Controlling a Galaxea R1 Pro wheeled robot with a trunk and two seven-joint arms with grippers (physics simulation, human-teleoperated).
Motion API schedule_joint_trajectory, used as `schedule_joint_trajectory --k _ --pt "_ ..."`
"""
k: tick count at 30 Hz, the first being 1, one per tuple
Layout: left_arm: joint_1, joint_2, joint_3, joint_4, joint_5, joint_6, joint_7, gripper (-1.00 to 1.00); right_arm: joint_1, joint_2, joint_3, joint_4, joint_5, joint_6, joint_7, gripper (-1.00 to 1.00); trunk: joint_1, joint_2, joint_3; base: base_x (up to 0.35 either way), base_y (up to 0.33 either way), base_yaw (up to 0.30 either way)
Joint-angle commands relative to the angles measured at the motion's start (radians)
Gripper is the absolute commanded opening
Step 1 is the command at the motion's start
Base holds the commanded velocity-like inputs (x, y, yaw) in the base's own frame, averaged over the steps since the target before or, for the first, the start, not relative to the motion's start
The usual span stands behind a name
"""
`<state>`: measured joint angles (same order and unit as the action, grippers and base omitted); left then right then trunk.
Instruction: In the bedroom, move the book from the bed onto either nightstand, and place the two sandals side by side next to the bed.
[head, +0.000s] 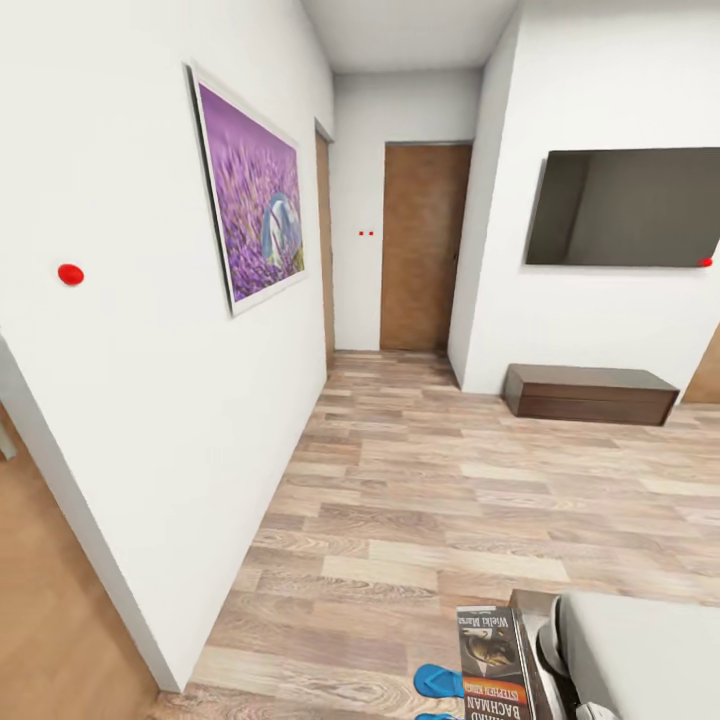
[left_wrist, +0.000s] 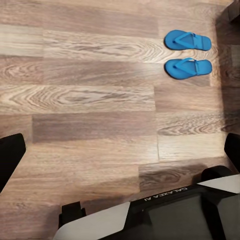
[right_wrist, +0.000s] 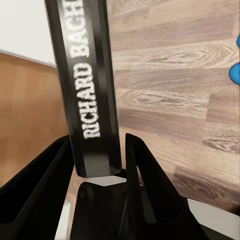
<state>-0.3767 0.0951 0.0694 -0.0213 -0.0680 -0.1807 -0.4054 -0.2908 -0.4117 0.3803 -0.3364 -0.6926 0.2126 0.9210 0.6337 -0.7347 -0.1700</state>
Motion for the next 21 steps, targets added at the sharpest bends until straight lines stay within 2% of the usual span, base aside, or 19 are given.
schedule_joint_trajectory --k 1,21 --pt "-0.001 0.000 0.007 0.001 -0.007 -0.003 -0.003 1.00 -0.001 -0.001 0.003 -0.001 -0.013 0.010 0.001 -1.00 0.000 -0.001 -0.002 0.000 0.000 0.281" --pt "-0.001 0.000 0.007 0.001 -0.009 -0.003 -0.003 1.00 -0.001 -0.001 0.003 -0.002 -0.013 0.010 0.001 -1.00 0.000 -0.001 -0.002 0.000 0.000 0.281"
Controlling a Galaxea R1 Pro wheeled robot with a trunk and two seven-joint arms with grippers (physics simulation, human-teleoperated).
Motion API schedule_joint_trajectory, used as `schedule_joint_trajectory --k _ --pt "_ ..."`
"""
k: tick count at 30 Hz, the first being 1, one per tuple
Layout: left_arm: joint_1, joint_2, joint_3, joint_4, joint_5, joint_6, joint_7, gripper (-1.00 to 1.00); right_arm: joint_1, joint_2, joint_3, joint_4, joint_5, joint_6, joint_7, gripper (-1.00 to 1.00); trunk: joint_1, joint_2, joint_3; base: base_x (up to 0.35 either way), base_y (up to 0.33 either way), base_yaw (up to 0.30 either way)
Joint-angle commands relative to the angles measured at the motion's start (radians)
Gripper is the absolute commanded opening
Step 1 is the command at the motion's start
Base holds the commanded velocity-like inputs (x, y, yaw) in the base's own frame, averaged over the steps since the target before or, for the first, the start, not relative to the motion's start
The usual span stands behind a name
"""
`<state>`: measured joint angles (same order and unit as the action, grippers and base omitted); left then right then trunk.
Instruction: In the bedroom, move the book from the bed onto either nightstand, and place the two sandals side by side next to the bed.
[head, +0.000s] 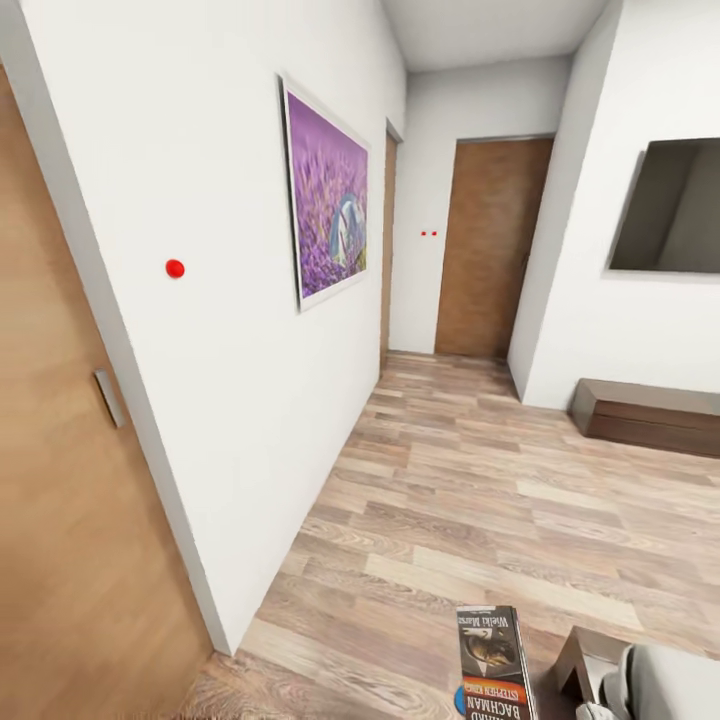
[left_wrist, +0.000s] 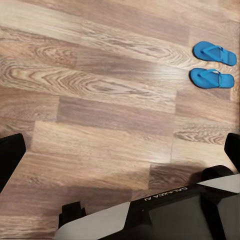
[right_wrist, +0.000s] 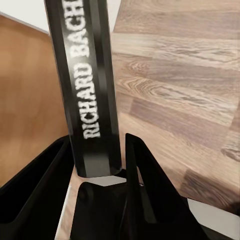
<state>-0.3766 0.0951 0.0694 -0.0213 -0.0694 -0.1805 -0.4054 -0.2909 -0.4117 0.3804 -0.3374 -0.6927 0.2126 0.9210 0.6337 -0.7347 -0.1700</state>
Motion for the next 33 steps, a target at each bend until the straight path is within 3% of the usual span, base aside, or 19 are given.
schedule_joint_trajectory --k 1,12,22,33 --pt "-0.001 0.000 0.007 0.001 -0.007 -0.004 -0.003 1.00 -0.001 -0.001 0.003 -0.001 -0.013 0.010 0.001 -1.00 0.000 -0.001 -0.002 0.000 0.000 0.281" --pt "-0.002 0.000 0.007 0.001 -0.007 -0.004 -0.003 1.00 -0.001 -0.001 0.004 -0.002 -0.013 0.010 0.002 -1.00 0.000 -0.001 -0.002 0.039 0.000 0.245" --pt "-0.001 0.000 0.007 0.001 -0.007 -0.004 -0.003 1.00 -0.001 -0.001 0.005 -0.002 -0.013 0.006 0.002 -1.00 0.000 -0.001 -0.002 0.023 0.000 0.023" --pt "-0.001 0.000 0.007 0.001 -0.007 -0.004 -0.003 1.00 -0.001 -0.001 0.005 -0.002 -0.013 -0.016 0.003 -1.00 0.000 -0.001 -0.002 0.188 0.000 0.000"
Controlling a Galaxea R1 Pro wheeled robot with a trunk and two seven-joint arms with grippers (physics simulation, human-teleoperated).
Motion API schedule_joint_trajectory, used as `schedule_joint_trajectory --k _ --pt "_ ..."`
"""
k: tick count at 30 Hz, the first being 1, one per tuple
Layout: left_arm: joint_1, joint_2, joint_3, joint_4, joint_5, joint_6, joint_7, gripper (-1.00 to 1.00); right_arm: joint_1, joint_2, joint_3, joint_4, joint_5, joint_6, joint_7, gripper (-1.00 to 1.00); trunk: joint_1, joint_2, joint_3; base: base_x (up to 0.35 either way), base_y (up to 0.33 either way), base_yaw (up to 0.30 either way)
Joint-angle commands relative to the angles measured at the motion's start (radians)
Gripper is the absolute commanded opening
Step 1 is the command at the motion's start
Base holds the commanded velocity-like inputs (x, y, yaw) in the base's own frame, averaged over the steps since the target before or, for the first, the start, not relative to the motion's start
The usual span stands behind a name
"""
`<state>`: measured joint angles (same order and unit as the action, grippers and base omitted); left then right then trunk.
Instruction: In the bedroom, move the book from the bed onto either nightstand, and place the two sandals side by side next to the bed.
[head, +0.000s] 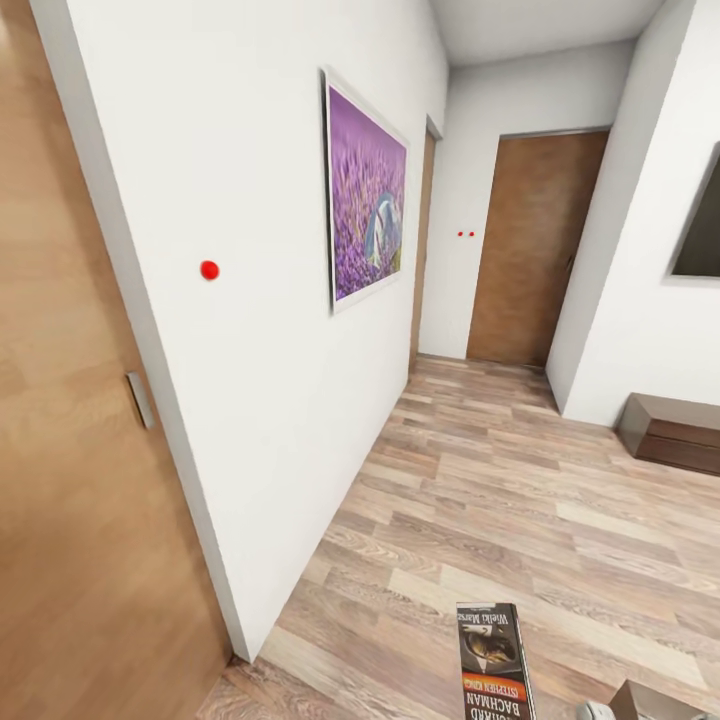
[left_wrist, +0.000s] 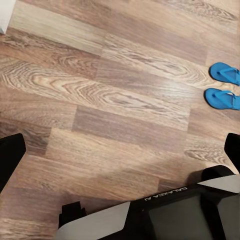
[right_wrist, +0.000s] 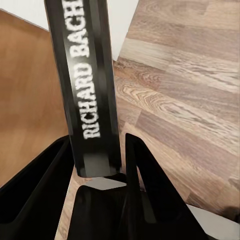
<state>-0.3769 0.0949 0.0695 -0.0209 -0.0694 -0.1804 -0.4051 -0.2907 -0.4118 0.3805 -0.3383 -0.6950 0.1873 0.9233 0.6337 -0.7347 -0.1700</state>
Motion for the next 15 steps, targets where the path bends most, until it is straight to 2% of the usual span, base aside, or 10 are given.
schedule_joint_trajectory --k 1,4,10,15 --pt "-0.001 0.000 0.007 0.001 -0.007 -0.004 -0.003 1.00 -0.001 -0.001 0.004 -0.001 -0.011 0.009 0.001 -1.00 0.000 -0.001 -0.002 0.034 0.000 0.000" --pt "-0.001 0.000 0.007 0.001 -0.007 -0.004 -0.003 1.00 -0.001 -0.001 0.004 -0.001 -0.011 0.009 0.001 -1.00 0.000 -0.001 -0.002 0.074 0.035 0.000" --pt "-0.001 0.000 0.007 0.001 -0.007 -0.004 -0.003 1.00 -0.001 -0.001 0.004 -0.001 -0.011 0.009 0.000 -1.00 0.000 -0.001 -0.002 0.184 0.092 0.000" --pt "-0.001 0.000 0.007 0.001 -0.007 -0.004 -0.003 1.00 -0.001 -0.001 0.004 -0.001 -0.011 0.009 0.000 -1.00 0.000 -0.001 -0.002 0.047 0.021 0.000"
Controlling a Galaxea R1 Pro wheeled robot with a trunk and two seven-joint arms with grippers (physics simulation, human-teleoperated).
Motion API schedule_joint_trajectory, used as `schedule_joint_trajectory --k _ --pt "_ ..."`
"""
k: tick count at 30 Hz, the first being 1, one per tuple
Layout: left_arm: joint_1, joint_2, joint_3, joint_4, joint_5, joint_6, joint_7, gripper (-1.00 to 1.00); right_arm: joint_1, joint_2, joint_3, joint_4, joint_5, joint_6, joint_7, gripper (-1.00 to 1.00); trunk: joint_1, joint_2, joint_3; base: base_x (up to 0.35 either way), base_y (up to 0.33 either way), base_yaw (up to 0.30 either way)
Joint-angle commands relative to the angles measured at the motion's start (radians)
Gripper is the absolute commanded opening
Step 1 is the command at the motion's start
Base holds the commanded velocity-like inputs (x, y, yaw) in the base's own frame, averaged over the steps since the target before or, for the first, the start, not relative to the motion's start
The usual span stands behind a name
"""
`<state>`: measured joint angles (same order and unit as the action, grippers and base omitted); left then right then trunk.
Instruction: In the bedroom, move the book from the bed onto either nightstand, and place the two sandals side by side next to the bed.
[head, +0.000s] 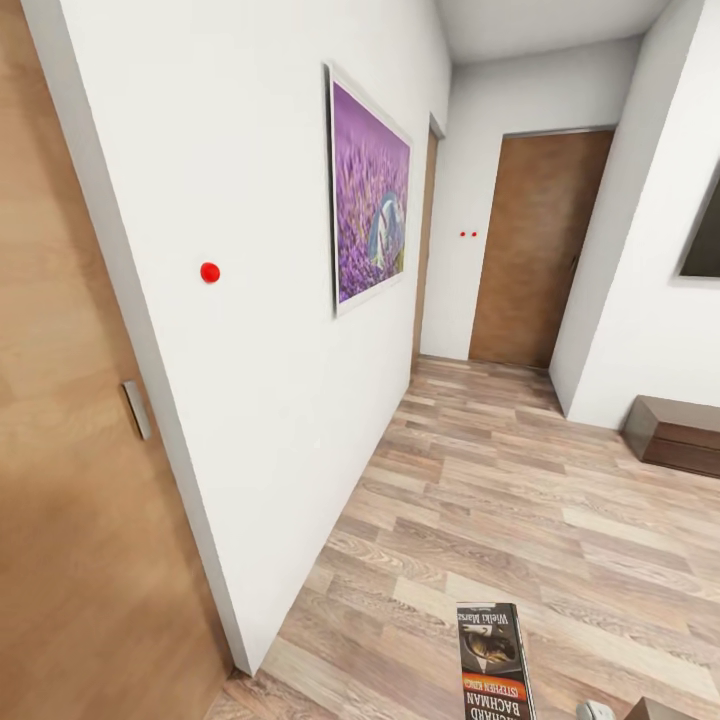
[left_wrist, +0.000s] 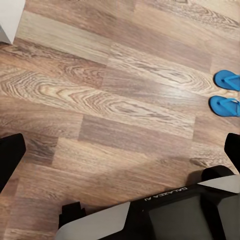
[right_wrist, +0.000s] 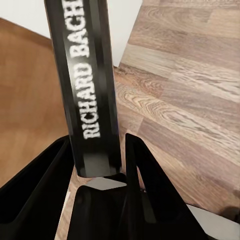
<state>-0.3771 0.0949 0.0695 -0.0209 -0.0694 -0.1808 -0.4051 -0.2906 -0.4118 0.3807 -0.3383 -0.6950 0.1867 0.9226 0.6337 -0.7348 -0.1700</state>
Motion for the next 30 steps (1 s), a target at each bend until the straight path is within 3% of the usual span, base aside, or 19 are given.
schedule_joint_trajectory --k 1,7,17,30 --pt "-0.001 0.000 0.007 0.001 -0.007 -0.004 -0.003 1.00 -0.001 -0.001 0.004 -0.001 -0.011 0.010 0.001 -1.00 0.000 -0.001 -0.002 0.014 0.007 0.000" --pt "0.000 0.000 0.007 0.001 -0.007 -0.004 -0.003 1.00 -0.001 -0.001 0.004 -0.001 -0.011 0.009 0.002 -1.00 0.000 -0.001 -0.002 0.071 0.002 0.000" --pt "0.000 0.000 0.007 0.001 -0.007 -0.004 -0.003 1.00 -0.001 -0.001 0.004 -0.001 -0.011 0.008 0.001 -1.00 0.000 -0.001 -0.002 0.264 0.000 0.000" --pt "-0.001 0.000 0.007 0.001 -0.007 -0.004 -0.003 1.00 -0.001 -0.001 0.004 -0.001 -0.011 0.009 0.001 -1.00 0.000 -0.001 -0.002 0.104 0.000 0.000"
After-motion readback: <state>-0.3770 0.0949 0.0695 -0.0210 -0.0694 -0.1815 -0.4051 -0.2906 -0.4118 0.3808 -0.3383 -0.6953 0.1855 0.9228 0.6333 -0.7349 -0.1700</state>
